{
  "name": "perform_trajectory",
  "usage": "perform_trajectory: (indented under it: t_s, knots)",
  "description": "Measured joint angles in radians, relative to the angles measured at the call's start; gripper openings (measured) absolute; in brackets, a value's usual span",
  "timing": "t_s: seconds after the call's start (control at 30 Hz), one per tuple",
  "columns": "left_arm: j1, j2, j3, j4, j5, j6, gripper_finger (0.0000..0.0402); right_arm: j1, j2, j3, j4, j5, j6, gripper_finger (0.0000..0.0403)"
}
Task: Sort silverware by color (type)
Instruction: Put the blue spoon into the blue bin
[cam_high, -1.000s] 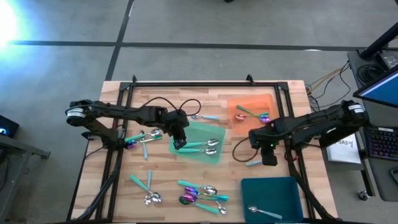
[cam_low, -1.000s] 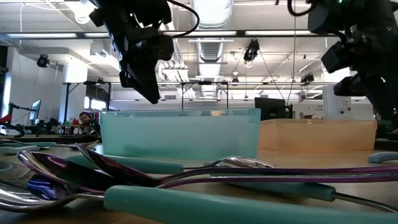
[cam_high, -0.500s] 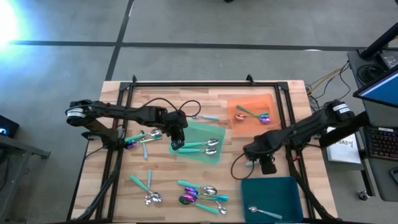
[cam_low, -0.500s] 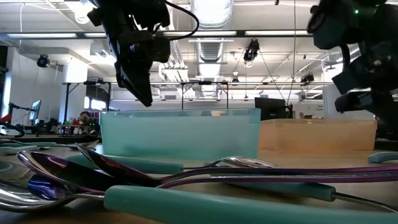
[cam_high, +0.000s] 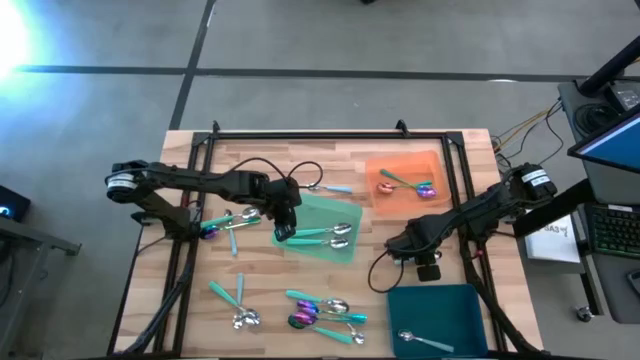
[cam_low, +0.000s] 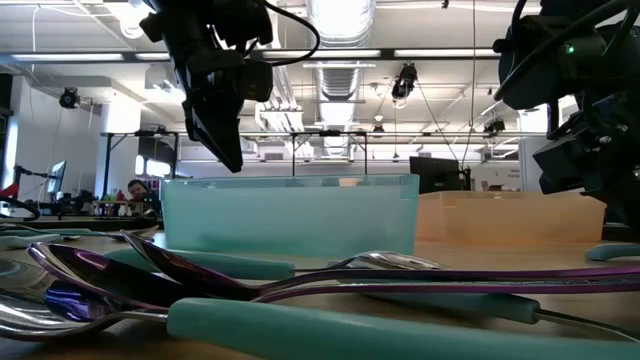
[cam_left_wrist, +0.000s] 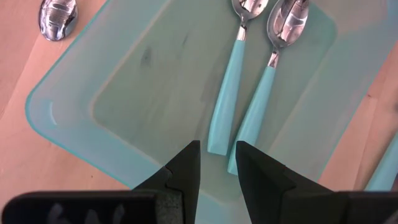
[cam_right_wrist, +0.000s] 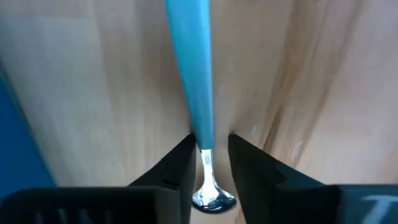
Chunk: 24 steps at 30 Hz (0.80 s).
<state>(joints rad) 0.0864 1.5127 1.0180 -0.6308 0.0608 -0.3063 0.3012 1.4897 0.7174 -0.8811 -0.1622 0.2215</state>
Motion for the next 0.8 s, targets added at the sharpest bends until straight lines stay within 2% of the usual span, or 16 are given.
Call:
perform_trajectory:
  t_s: [0.17, 0.37, 0.8]
  knots:
    - [0.0, 0.0, 0.0, 0.0, 0.0, -0.001, 0.0086, 0.0, -0.003, -0.002, -0.001, 0.013, 0.033, 0.0021]
    - [0.0, 0.0, -0.001, 0.001, -0.001, -0.03, 0.0086, -0.001, -0.039, -0.003, -0.002, -0.006, 0.053, 0.0015]
    - [0.0, 0.0, -0.004, 0.01, -0.003, -0.043, 0.0086, 0.001, -0.307, 0.08, -0.004, -0.022, 0.247, 0.0013]
